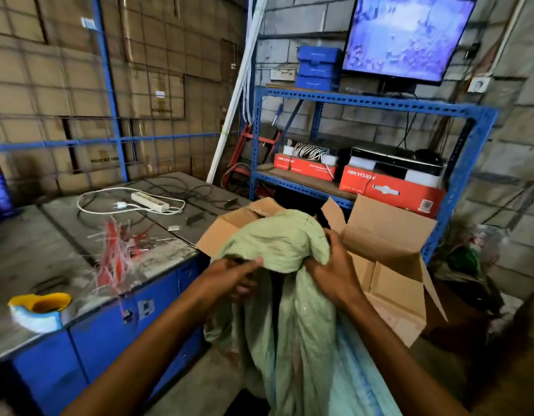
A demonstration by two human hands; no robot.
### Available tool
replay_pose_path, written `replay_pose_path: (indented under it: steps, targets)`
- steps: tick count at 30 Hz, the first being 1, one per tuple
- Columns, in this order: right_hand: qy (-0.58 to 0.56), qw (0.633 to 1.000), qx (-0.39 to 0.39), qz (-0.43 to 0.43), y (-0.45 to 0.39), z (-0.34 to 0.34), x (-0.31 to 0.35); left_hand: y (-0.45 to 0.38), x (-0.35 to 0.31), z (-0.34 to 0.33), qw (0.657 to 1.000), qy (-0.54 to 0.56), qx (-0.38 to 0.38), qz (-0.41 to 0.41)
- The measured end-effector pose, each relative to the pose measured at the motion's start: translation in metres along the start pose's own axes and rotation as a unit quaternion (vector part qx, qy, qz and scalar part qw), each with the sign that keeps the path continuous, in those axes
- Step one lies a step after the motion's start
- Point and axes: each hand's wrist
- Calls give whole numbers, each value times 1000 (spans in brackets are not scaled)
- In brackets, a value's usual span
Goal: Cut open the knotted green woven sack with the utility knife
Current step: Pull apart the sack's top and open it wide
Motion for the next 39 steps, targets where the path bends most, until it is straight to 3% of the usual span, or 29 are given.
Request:
replay_pose_path:
  steps: [2,3,4,5,7,8,10,13,16,18,22,24,27,29,30,31,32,35,37,39]
  targets:
    - [-8,1000,22,3,-17,7,5,6,6,21,977,-45,-101,-183]
    - [-31,998,49,5,-22,8,12,6,6,28,940,-96,-169,-282]
    - [-59,995,81,7,-25,5,20,3,5,31,908,-147,-191,-343]
    - [-85,990,111,8,-26,0,30,-2,5,29,901,-178,-157,-362]
    - [-130,980,149,10,-25,-18,50,-7,2,15,929,-142,-22,-342]
    - [-150,976,156,-2,-24,-27,61,-11,5,5,942,-81,10,-325]
    - [-175,966,186,-27,-27,-38,77,-21,11,-8,954,28,-54,-292]
    - [-166,954,248,34,-27,-34,74,-45,5,7,925,89,-207,-306]
    - [12,969,235,73,-10,-31,45,-51,-20,36,902,151,-283,-288]
    - [69,965,238,83,3,-44,32,-41,-34,39,912,237,-243,-228]
    - [-118,973,167,111,1,-58,39,-13,-43,39,955,293,-43,33]
    - [-78,972,118,186,-6,-56,38,-6,-42,50,957,285,-44,33]
    - [-89,962,82,244,-8,-56,37,8,-32,63,958,224,-163,-70]
    - [-141,945,86,281,-1,-56,45,24,-16,57,959,253,-115,-51]
    - [-155,936,92,301,4,-56,50,35,-11,50,950,306,-64,-18]
    - [-152,930,94,321,8,-55,53,44,-7,42,934,353,-62,-4]
    - [-131,924,94,347,11,-52,54,51,-3,35,917,390,-82,-10]
    - [-15,909,131,396,19,-45,44,76,-4,25,879,386,-274,-62]
    - [29,924,154,350,33,-38,29,94,-5,36,839,353,-402,-99]
    - [-59,961,123,242,64,-29,17,121,-8,56,776,331,-513,-155]
Point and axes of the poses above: each hand's wrist, its own y-axis away from the middle knuckle, its own z-axis out of the back of the hand, x = y × z, and after that the axes turned 14 degrees about -x, right-handed
